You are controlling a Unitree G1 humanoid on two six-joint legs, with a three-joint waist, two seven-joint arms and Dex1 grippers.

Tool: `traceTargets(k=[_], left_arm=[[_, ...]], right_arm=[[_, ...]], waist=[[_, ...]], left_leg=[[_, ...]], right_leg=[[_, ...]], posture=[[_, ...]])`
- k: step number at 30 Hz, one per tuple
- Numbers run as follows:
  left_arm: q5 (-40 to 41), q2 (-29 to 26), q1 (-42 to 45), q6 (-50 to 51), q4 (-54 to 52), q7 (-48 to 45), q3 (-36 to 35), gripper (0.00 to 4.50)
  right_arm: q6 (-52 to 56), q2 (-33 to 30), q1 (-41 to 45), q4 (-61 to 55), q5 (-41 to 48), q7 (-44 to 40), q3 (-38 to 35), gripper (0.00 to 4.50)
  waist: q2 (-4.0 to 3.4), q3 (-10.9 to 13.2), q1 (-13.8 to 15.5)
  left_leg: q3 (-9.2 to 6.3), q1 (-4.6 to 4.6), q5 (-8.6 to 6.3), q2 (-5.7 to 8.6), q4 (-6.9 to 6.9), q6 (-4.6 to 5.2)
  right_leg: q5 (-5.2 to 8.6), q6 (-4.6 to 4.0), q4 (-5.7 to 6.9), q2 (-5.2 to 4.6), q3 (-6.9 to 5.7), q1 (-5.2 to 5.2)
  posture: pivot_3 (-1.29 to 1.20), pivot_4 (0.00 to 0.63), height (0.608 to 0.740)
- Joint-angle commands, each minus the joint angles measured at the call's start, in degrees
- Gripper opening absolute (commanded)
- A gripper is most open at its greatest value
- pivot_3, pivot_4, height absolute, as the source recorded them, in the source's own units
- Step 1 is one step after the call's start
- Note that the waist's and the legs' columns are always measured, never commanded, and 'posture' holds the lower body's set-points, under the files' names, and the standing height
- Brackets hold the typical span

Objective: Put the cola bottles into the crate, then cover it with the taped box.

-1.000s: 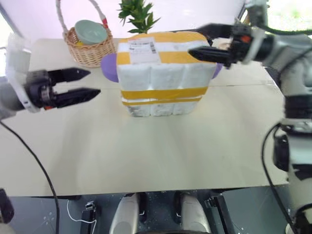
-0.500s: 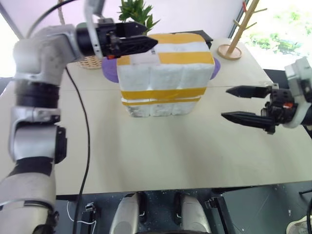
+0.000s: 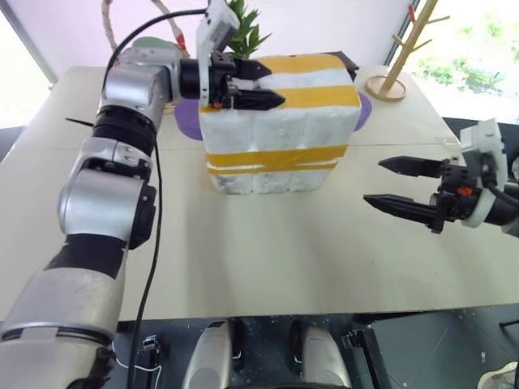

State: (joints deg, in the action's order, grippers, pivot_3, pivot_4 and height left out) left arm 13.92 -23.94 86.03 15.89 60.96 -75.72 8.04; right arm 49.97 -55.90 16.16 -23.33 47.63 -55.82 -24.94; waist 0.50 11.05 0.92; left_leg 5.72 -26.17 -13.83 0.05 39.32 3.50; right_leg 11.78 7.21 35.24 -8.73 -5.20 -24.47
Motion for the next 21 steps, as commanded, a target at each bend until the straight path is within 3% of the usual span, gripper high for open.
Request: traceTargets(k=[1,6,9,12,16,21], left_arm=[[-2.58,0.42,-1.83,1.06,1.38,-1.13,-0.05,4.43],[-1.48,-0.57,-0.12,3.24,-0.90,-2.10,-2.71,4.43],[2.10,-2.76,1.49,8.61,-4.77,-2.89,-6.82,4.43],[7.45,-8.63,1.20,20.33,-15.09,-4.88,-11.04,4.43],[14.10,-23.06,-11.26,33.15,-39.06,-13.18,-11.30,4.43],[17.63,-38.96,-35.98,35.08,-57.53,-16.27,-17.30,4.43]], right_arm=[[-1.73,0.46,1.75,0.33,0.12,0.89,0.99,4.50],[-2.68,0.97,3.92,1.85,-0.17,1.39,3.42,4.50],[-3.02,1.08,4.77,2.59,-0.02,1.54,4.36,4.50],[-3.30,0.45,5.00,3.33,-0.23,1.13,4.60,4.50],[-4.08,-1.02,4.36,5.57,-1.34,-0.13,4.19,4.50],[-5.92,-1.65,3.79,8.77,-3.69,-1.26,4.61,4.50]], waist=[[-0.01,-0.09,-0.08],[-0.01,-0.09,-0.16],[0.00,-0.08,-0.22],[0.04,0.03,-0.47],[-0.08,0.00,-1.82],[-0.13,-0.01,-1.47]], left_leg=[[-0.01,0.00,0.00,0.00,0.00,0.00],[0.01,-0.01,-0.01,0.00,0.00,0.02],[0.01,-0.09,-0.01,0.00,0.00,0.03],[0.02,-0.35,0.00,-0.01,-0.01,0.02],[0.12,-0.33,0.24,-0.02,-0.19,-0.38],[0.10,-0.19,0.25,-0.01,-0.14,-0.41]], right_leg=[[0.00,0.00,0.00,0.00,0.00,0.00],[0.00,0.00,0.00,0.00,0.00,-0.03],[0.00,0.00,0.02,0.01,0.00,-0.11],[-0.01,0.02,0.08,0.04,0.00,-0.38],[0.00,0.06,0.10,0.06,0.06,-0.45],[0.06,0.10,0.08,0.05,0.11,-0.29]], posture=[[0.00,0.150,0.736],[0.00,0.150,0.736],[0.00,0.150,0.736],[0.00,0.150,0.736],[0.00,0.150,0.736],[0.00,0.150,0.736]])
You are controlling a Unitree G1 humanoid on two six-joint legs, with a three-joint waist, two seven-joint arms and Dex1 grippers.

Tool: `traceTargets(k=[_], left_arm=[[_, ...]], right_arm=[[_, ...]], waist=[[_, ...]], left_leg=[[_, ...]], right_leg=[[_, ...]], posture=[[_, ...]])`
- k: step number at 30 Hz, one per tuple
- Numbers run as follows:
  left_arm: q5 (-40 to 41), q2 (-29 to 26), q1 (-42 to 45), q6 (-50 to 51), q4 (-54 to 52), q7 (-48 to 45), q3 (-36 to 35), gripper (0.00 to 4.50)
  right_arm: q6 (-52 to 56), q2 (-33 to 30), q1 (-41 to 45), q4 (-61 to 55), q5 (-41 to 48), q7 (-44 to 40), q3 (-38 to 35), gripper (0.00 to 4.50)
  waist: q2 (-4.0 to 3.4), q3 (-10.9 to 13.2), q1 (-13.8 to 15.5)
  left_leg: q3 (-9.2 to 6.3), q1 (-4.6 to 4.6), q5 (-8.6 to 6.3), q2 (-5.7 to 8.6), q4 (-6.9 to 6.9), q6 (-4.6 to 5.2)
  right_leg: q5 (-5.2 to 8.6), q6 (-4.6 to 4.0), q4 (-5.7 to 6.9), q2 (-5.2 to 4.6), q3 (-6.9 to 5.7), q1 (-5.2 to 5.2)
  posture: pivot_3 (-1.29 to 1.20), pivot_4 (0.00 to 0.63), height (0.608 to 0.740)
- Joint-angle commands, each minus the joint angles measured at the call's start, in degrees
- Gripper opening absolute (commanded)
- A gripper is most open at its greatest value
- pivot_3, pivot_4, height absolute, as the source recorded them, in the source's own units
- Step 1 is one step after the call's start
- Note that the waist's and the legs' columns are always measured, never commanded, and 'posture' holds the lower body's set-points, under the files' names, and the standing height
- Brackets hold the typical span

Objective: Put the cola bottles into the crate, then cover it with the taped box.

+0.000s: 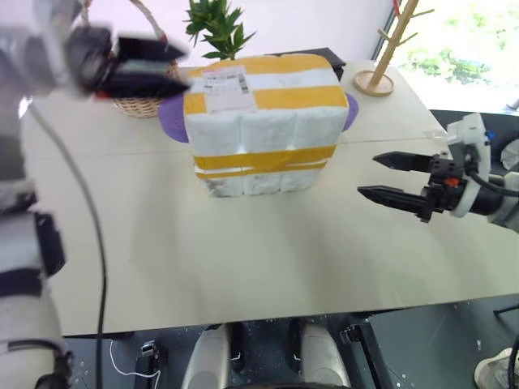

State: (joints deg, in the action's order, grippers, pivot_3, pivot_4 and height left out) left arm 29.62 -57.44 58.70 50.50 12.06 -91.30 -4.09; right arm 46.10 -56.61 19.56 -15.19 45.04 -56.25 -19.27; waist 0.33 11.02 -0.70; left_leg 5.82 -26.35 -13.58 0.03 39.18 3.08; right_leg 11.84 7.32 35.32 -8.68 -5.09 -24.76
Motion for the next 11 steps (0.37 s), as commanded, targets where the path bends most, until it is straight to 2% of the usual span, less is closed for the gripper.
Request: traceTargets(k=[1,5,10,11], left_arm=[[1.97,-7.01,-14.09,0.41,-10.86,0.40,-7.60,4.43],[1.51,-8.50,-28.99,-3.18,-16.70,5.12,-14.58,4.43],[1.91,-7.47,-34.05,-5.61,-18.52,10.30,-16.77,4.43],[1.88,-7.30,-34.54,-6.08,-18.64,11.10,-16.89,4.43]], right_arm=[[-2.25,-0.77,0.67,1.34,-1.38,-0.81,-0.76,4.50],[-3.42,-0.24,1.60,3.55,-2.88,-1.40,1.01,4.50],[-5.21,-0.12,2.07,5.58,-4.92,-2.64,2.93,4.50],[-5.45,-0.04,2.43,6.02,-5.22,-2.71,3.26,4.50]], waist=[[0.04,0.02,0.17],[0.07,0.01,0.76],[0.05,0.00,1.44],[0.05,0.00,1.44]], left_leg=[[-0.02,0.00,-0.01,0.00,0.03,0.00],[-0.16,-0.02,-0.20,0.02,0.04,0.00],[-0.14,-0.07,-0.29,0.01,0.02,0.06],[-0.09,-0.07,-0.12,0.01,0.01,-0.21]], right_leg=[[0.00,-0.01,-0.04,0.01,-0.01,0.02],[0.10,-0.31,-0.24,-0.06,-0.03,-0.17],[0.06,-0.38,-0.21,-0.08,-0.03,-0.31],[0.05,-0.38,-0.21,-0.08,-0.03,-0.32]], posture=[[0.00,0.150,0.736],[0.00,0.150,0.736],[0.00,0.150,0.736],[0.00,0.150,0.736]])
